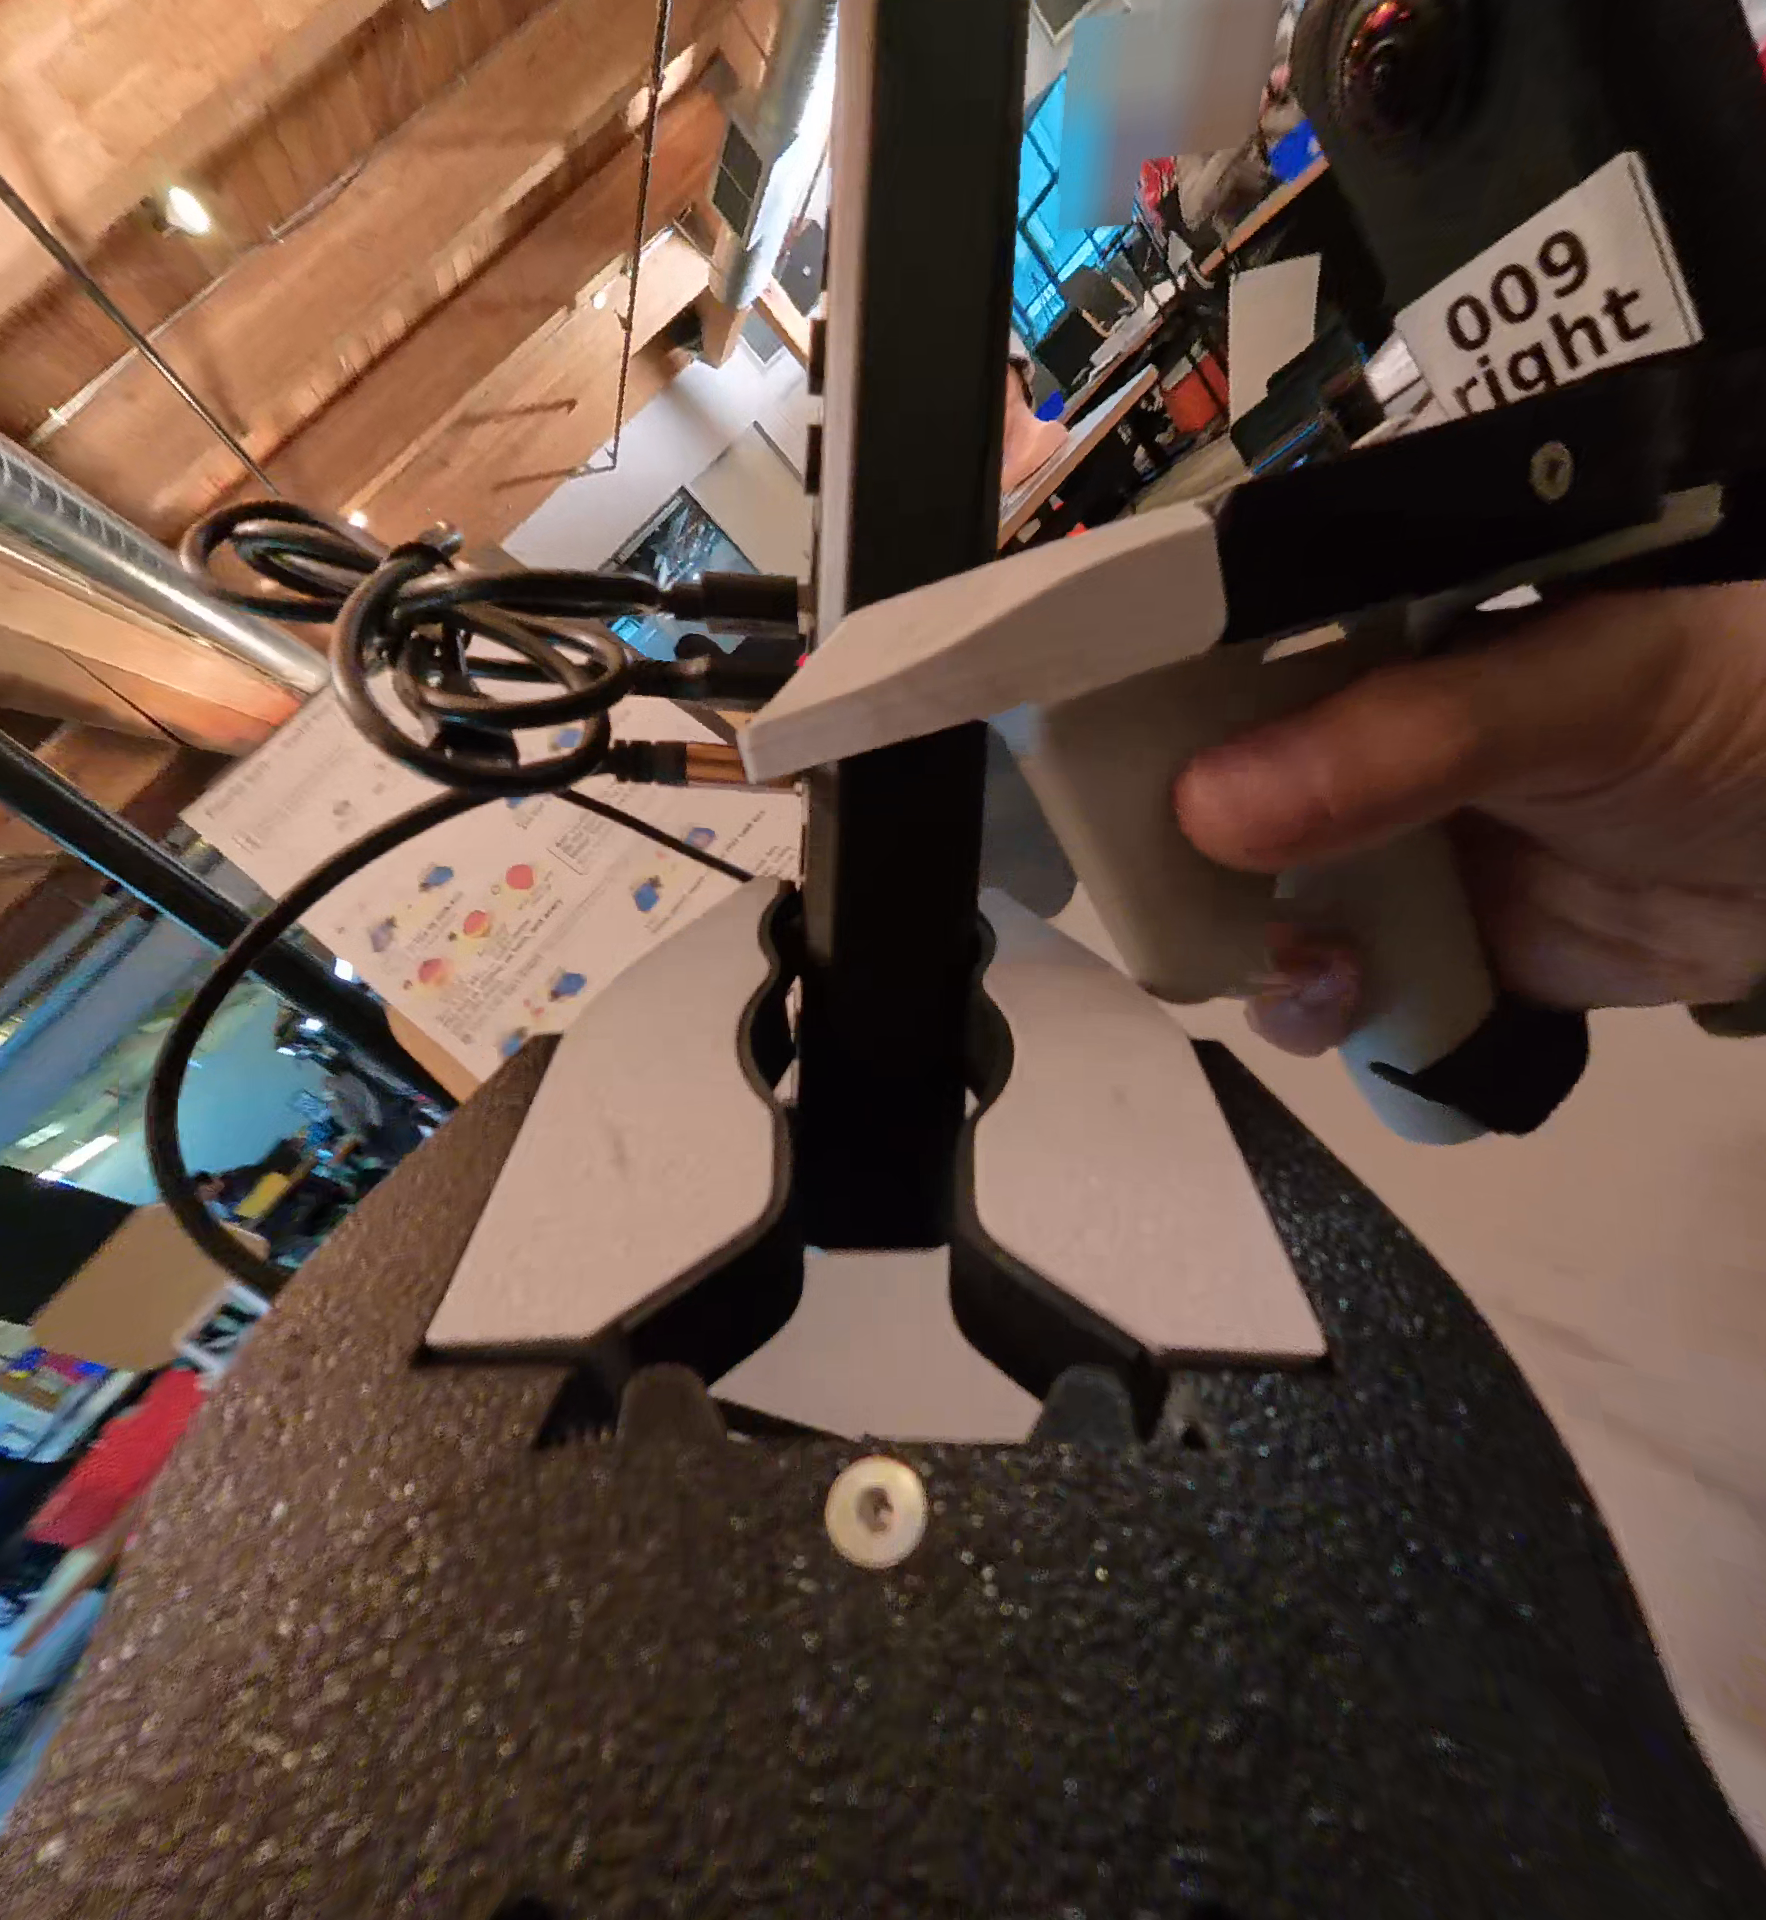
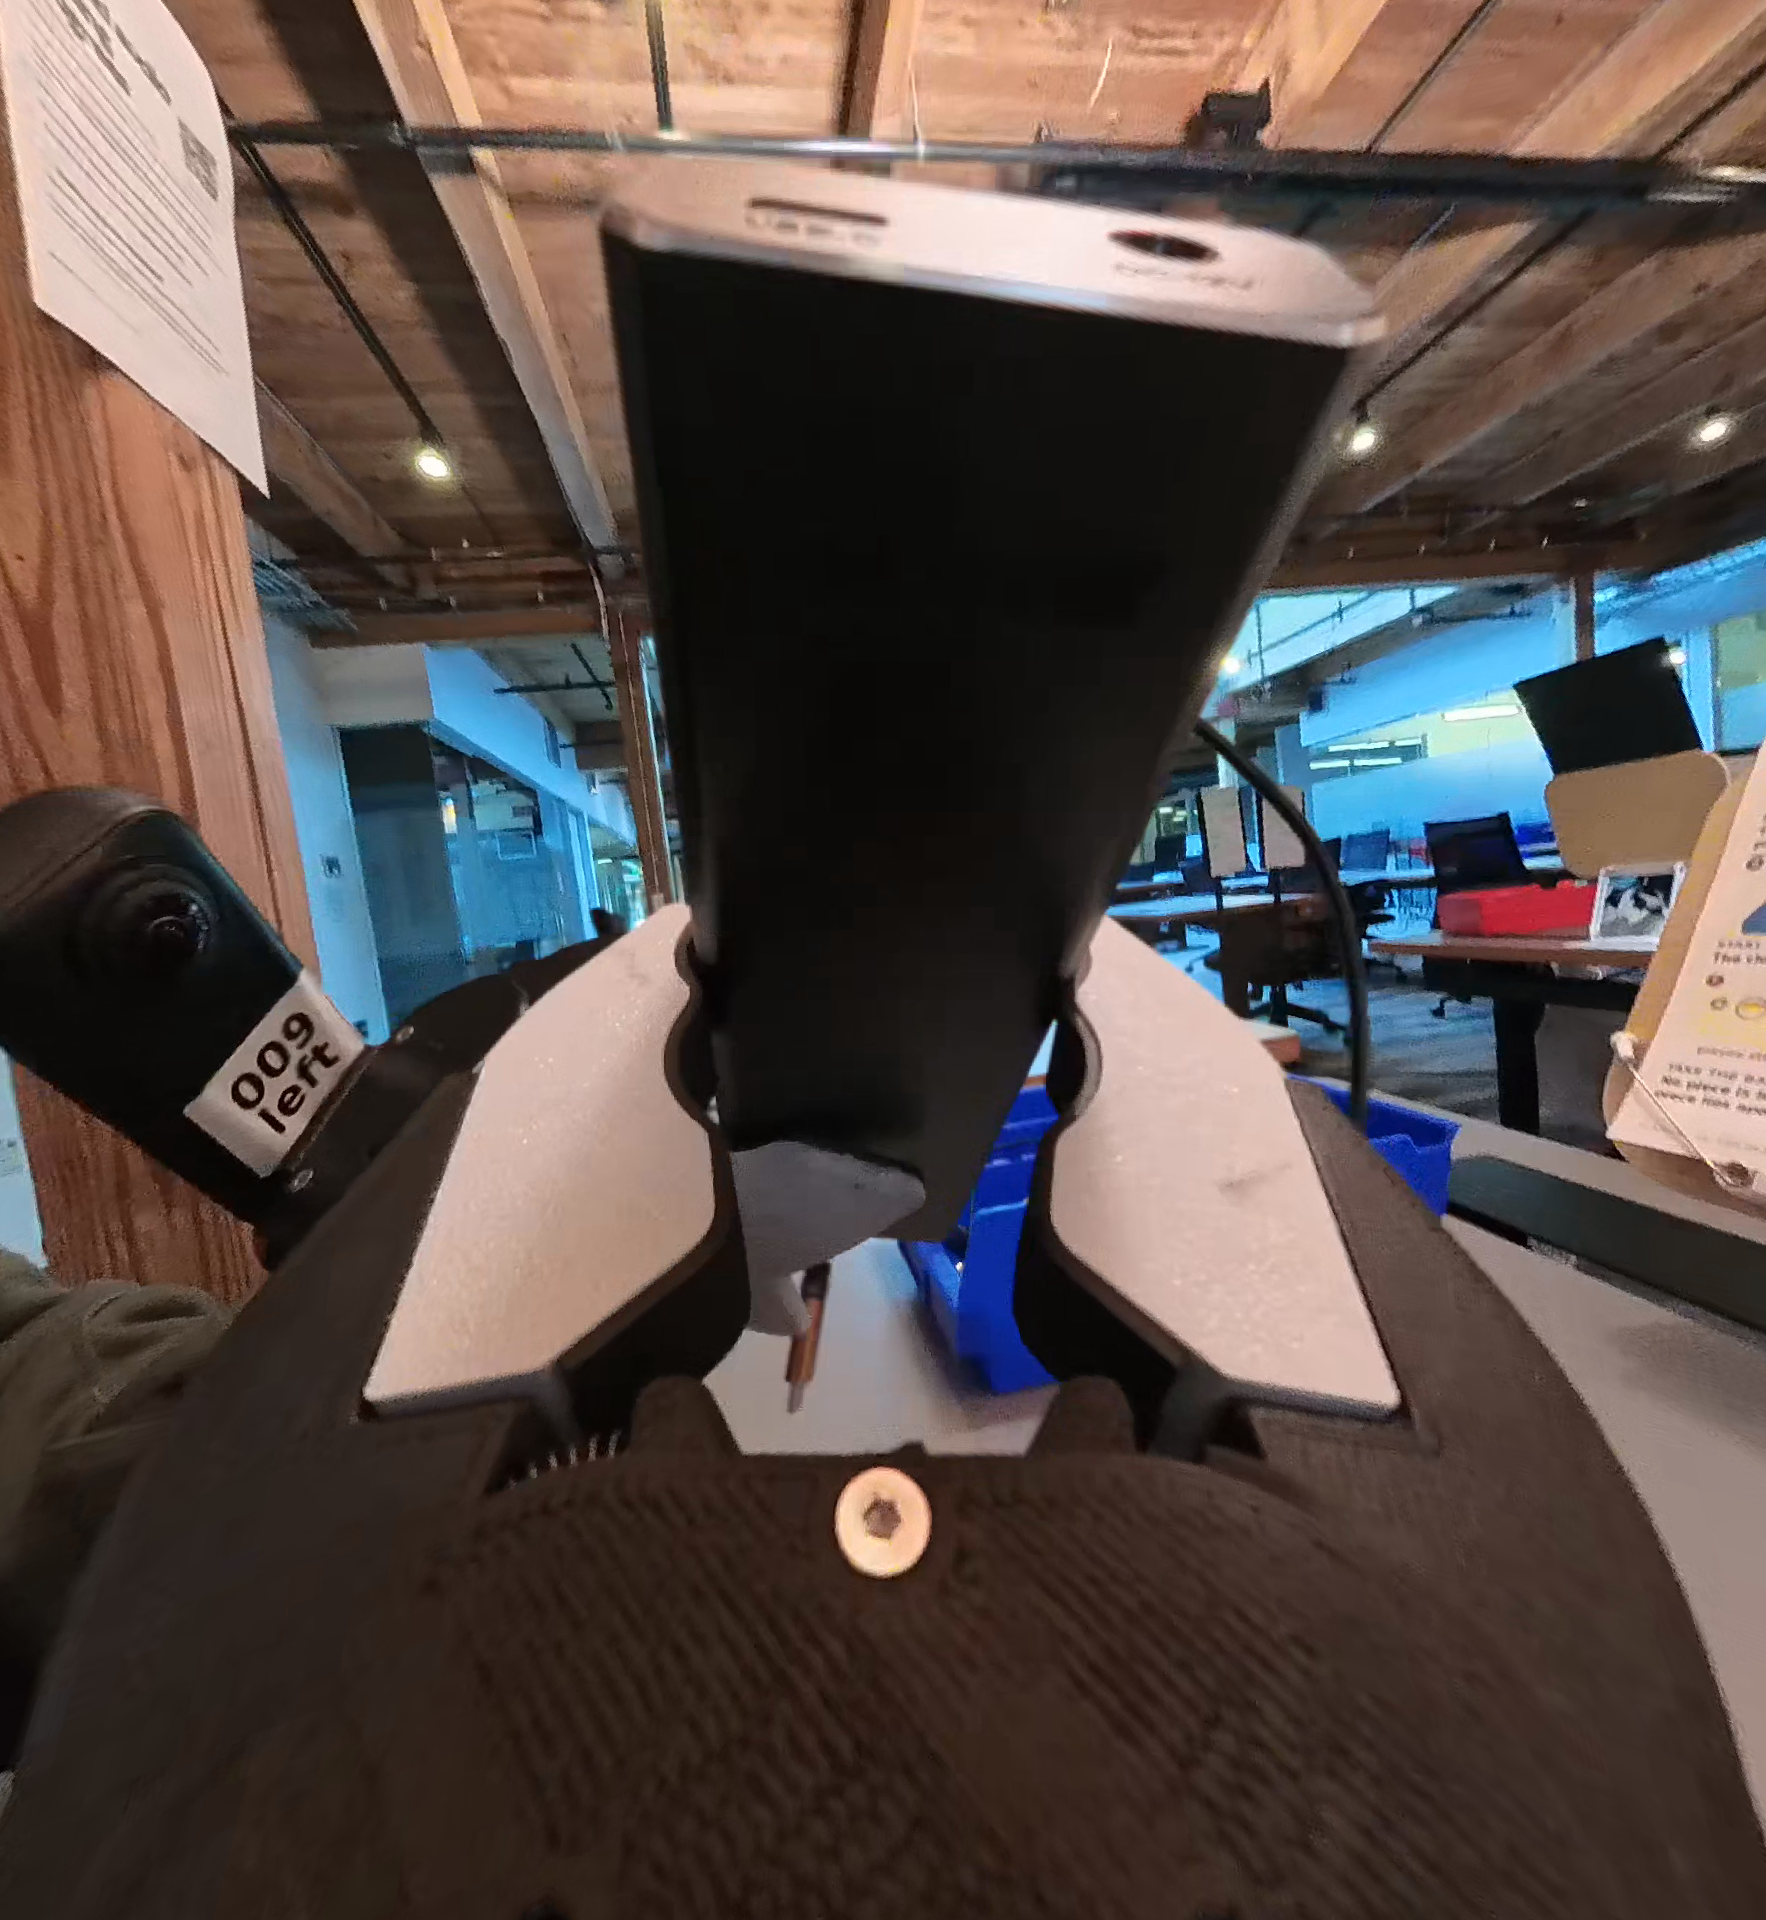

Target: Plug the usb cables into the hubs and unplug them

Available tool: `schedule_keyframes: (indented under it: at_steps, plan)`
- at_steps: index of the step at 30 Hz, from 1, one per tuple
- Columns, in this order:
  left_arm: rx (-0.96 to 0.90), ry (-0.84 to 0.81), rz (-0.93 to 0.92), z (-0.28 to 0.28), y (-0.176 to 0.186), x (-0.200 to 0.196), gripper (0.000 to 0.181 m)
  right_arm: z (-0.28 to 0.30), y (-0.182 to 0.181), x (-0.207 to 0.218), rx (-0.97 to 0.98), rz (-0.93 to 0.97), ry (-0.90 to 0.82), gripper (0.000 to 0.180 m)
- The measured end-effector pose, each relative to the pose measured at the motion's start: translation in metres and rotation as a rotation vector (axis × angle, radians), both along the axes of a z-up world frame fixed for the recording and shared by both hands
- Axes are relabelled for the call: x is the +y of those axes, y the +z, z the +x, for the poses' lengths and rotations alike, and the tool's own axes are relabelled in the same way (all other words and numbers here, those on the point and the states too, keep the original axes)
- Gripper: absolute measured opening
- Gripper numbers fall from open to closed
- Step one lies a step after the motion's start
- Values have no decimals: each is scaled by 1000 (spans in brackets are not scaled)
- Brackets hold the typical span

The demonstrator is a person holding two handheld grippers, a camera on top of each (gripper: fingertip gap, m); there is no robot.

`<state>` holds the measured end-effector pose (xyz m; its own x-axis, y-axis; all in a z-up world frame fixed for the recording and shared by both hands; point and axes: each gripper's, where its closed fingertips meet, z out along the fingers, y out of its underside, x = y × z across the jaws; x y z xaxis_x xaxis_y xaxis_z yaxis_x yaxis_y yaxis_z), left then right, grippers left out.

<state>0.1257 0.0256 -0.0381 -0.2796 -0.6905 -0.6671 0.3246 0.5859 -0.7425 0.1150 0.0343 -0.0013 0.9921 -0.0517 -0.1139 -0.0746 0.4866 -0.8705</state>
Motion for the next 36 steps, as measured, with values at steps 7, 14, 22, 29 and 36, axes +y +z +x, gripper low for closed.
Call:
schedule_keyframes:
  at_steps: [7, 14, 22, 29, 36]
  plan:
    - [145, -102, -42, 9, -37, -6, 34, 12, -34, 2, -21, -183, -6, 61]
    - [403, -446, -182, -36, -44, -11, 36, 20, -87, -32, -69, -374, -10, 61]
    - [431, -414, -112, -34, 9, -10, 39, 14, -116, -43, -153, -482, 27, 61]
    - [785, -662, 134, -30, -30, -60, 81, -21, -130, -35, -153, -528, 266, 61]
    - [944, -800, 243, -23, -52, -87, 65, -25, -127, -37, -180, -522, 269, 61]
